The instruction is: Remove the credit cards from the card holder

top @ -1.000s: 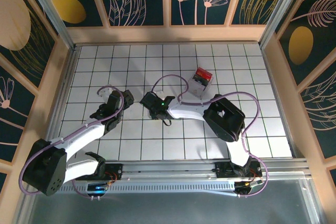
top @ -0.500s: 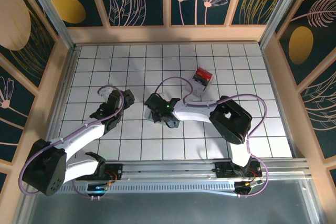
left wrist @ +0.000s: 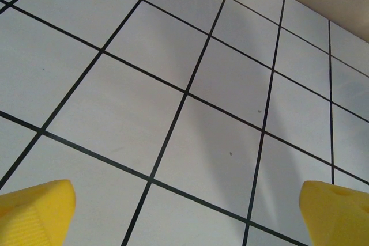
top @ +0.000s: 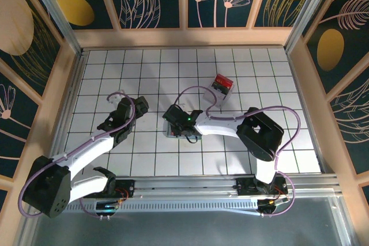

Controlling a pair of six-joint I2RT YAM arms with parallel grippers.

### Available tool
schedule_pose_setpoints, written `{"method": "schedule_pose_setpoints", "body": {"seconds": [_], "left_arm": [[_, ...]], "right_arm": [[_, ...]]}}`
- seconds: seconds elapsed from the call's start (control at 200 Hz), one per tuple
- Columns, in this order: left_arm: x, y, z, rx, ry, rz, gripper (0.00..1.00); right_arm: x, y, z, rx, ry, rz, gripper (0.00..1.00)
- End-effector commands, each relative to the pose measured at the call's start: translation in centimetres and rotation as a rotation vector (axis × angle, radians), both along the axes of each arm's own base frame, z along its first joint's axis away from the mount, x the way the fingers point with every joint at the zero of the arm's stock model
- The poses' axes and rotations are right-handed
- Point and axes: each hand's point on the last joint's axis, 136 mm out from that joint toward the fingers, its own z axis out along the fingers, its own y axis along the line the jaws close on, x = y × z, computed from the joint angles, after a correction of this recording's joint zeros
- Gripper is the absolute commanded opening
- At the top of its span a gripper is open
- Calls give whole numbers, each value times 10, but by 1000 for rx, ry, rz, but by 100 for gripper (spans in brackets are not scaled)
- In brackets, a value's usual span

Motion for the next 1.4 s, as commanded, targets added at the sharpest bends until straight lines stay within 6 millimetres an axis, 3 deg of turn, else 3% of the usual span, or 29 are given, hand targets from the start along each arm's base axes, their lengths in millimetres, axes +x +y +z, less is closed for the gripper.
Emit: {"method": "schedule_pose_setpoints", "body": {"seconds": [0.0, 0.325, 0.485, 0.806, 1.071, 1.261, 1.396], "left_arm": [[7, -3, 21, -13, -52, -11, 99], [9, -5, 26, -3, -54, -27, 99], [11, -8, 26, 3, -47, -39, 99], [9, -44, 25, 25, -45, -131, 99], [12, -61, 19, -17, -32, -173, 99], [12, -62, 19, -20, -30, -174, 99], [10, -61, 16, -8, -18, -178, 99]], "right_arm": [[0, -17, 12, -29, -41, -50, 34], [4, -36, 23, -22, -74, -124, 35], [2, -45, 18, -14, -61, -148, 34], [-3, -59, 0, 11, -27, -164, 31], [11, -72, -10, 0, -33, -170, 29], [22, -75, -2, 21, -49, -184, 29], [25, -76, 13, 38, -76, -194, 37]]}}
